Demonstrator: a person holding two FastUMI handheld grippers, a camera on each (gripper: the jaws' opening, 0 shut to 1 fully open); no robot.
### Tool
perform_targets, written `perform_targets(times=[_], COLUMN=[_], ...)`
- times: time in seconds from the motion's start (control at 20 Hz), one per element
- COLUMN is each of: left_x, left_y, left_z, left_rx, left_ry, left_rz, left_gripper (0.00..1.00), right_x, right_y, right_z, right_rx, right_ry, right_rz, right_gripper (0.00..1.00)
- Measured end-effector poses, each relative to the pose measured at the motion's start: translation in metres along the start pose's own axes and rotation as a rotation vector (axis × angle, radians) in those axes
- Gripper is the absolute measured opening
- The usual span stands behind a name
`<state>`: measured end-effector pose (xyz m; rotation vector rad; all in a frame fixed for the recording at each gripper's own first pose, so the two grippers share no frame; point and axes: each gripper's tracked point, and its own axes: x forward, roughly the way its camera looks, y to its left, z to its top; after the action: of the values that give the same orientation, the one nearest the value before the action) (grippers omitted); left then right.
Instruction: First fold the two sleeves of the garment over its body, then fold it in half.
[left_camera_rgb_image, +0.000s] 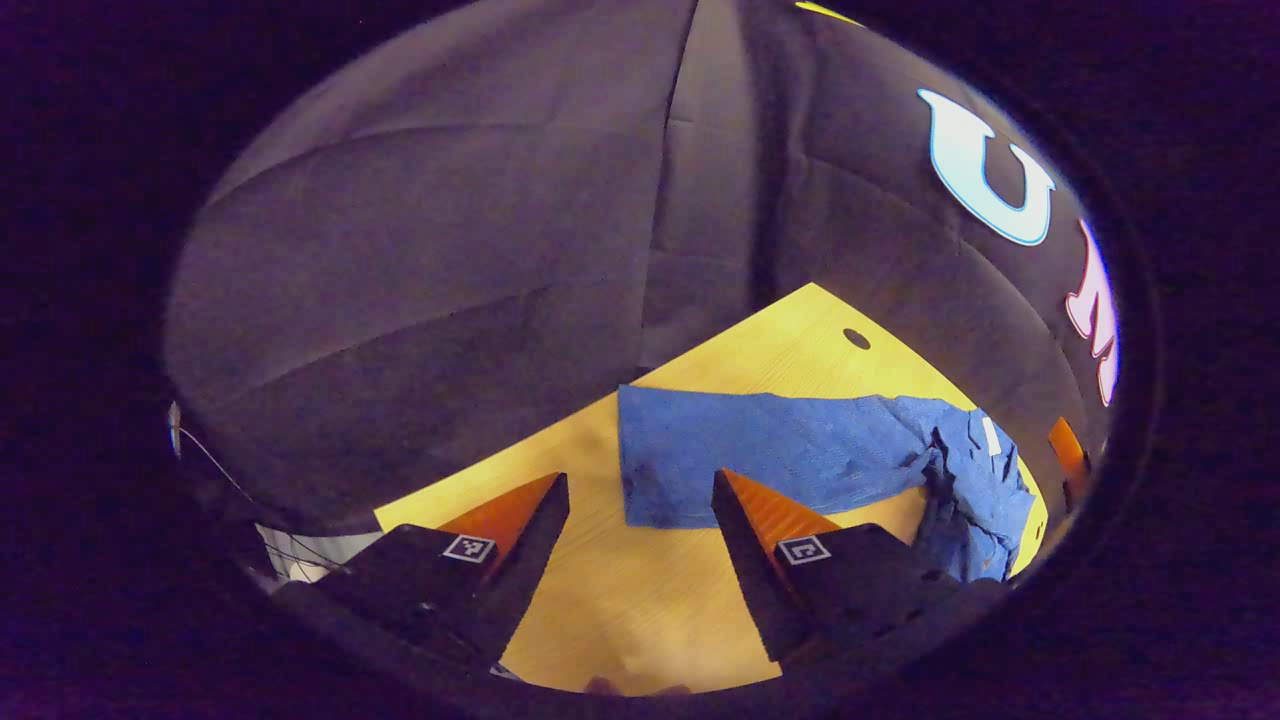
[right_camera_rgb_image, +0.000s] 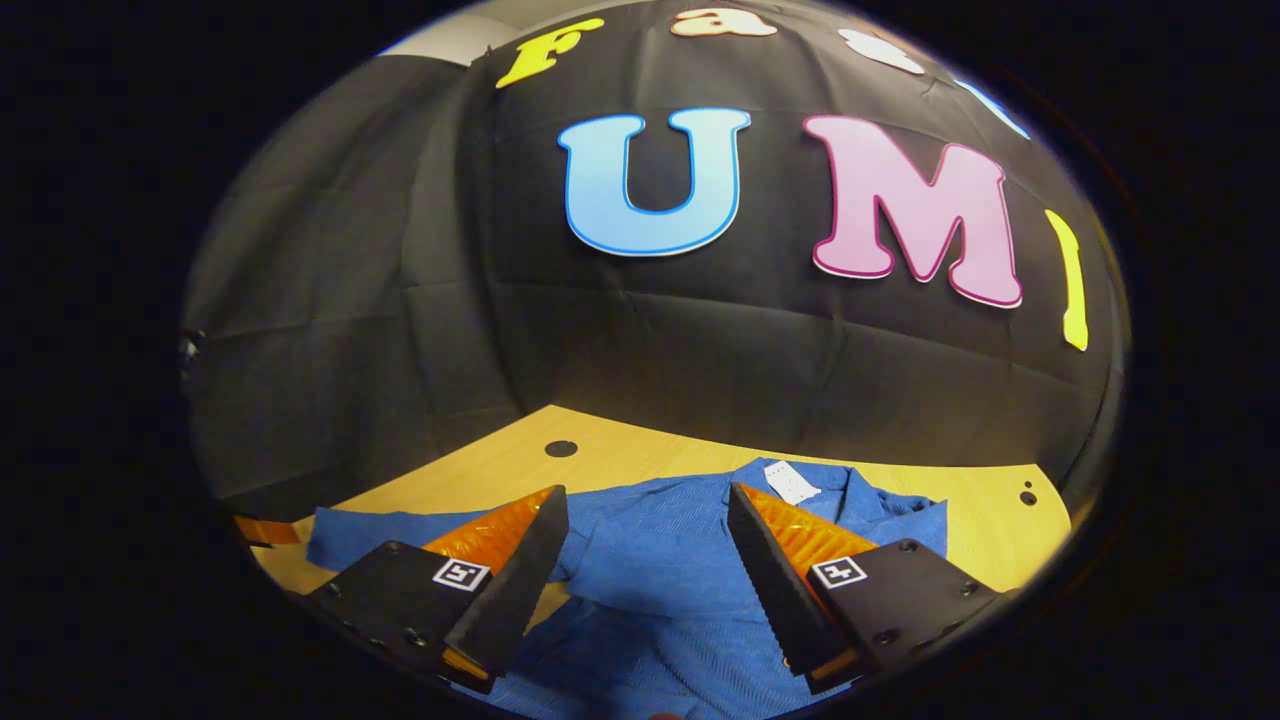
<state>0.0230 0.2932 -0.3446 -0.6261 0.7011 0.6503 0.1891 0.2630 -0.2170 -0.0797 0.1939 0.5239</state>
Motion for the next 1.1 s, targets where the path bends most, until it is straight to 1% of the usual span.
perform_targets(times=[0.05, 0.1, 0.15, 0.2, 0.3, 0.35, 0.5, 0.55, 0.6, 0.7, 0.8, 0.85, 0.9, 0.95, 1.0, 1.05, 1.1], left_x=[0.005, 0.010, 0.014, 0.020, 0.029, 0.036, 0.040, 0.036, 0.038, 0.043, 0.043, 0.042, 0.048, 0.051, 0.049, 0.047, 0.047], left_y=[0.003, 0.002, 0.004, 0.007, 0.001, -0.001, -0.006, -0.014, -0.020, -0.033, -0.045, -0.049, -0.050, -0.053, -0.052, -0.053, -0.062], left_z=[-0.001, 0.000, -0.001, -0.001, 0.000, 0.002, -0.003, -0.002, -0.003, -0.003, -0.005, -0.003, -0.003, 0.000, 0.001, 0.004, 0.006], left_rx=[0.006, 0.018, 0.031, 0.038, 0.042, 0.059, 0.107, 0.125, 0.133, 0.153, 0.175, 0.189, 0.170, 0.150, 0.152, 0.123, 0.088], left_ry=[0.014, 0.030, 0.046, 0.053, 0.045, 0.045, 0.066, 0.066, 0.064, 0.044, 0.049, 0.045, 0.039, 0.035, 0.035, 0.038, 0.044], left_rz=[-0.001, -0.001, 0.020, 0.048, 0.090, 0.091, 0.170, 0.162, 0.152, 0.133, 0.094, 0.071, 0.068, 0.057, 0.045, 0.033, -0.003], left_gripper=[0.85, 0.85, 0.88, 0.85, 0.85, 0.85, 0.84, 0.82, 0.65, 0.36, 0.20, 0.20, 0.20, 0.12, 0.03, 0.04, 0.00], right_x=[-0.012, -0.023, -0.032, -0.039, -0.052, -0.057, -0.071, -0.074, -0.077, -0.082, -0.083, -0.084, -0.083, -0.083, -0.084, -0.086, -0.088], right_y=[-0.003, -0.010, -0.016, -0.026, -0.048, -0.055, -0.082, -0.091, -0.099, -0.116, -0.135, -0.141, -0.147, -0.154, -0.160, -0.166, -0.172], right_z=[-0.001, -0.003, -0.006, -0.009, -0.017, -0.021, -0.038, -0.041, -0.042, -0.039, -0.039, -0.045, -0.050, -0.052, -0.055, -0.056, -0.056], right_rx=[0.015, 0.024, 0.026, 0.022, 0.028, 0.046, 0.059, 0.058, 0.067, 0.084, 0.085, 0.087, 0.092, 0.099, 0.108, 0.119, 0.128], right_ry=[-0.003, -0.002, 0.004, 0.010, 0.020, 0.023, 0.056, 0.064, 0.066, 0.054, 0.048, 0.061, 0.074, 0.081, 0.085, 0.089, 0.091], right_rz=[0.006, 0.007, 0.002, -0.009, -0.044, -0.055, -0.086, -0.100, -0.112, -0.137, -0.172, -0.179, -0.185, -0.195, -0.203, -0.212, -0.220], right_gripper=[1.00, 1.00, 1.00, 1.00, 1.00, 1.00, 1.00, 1.00, 1.00, 1.00, 1.00, 1.00, 1.00, 1.00, 1.00, 1.00, 1.00])
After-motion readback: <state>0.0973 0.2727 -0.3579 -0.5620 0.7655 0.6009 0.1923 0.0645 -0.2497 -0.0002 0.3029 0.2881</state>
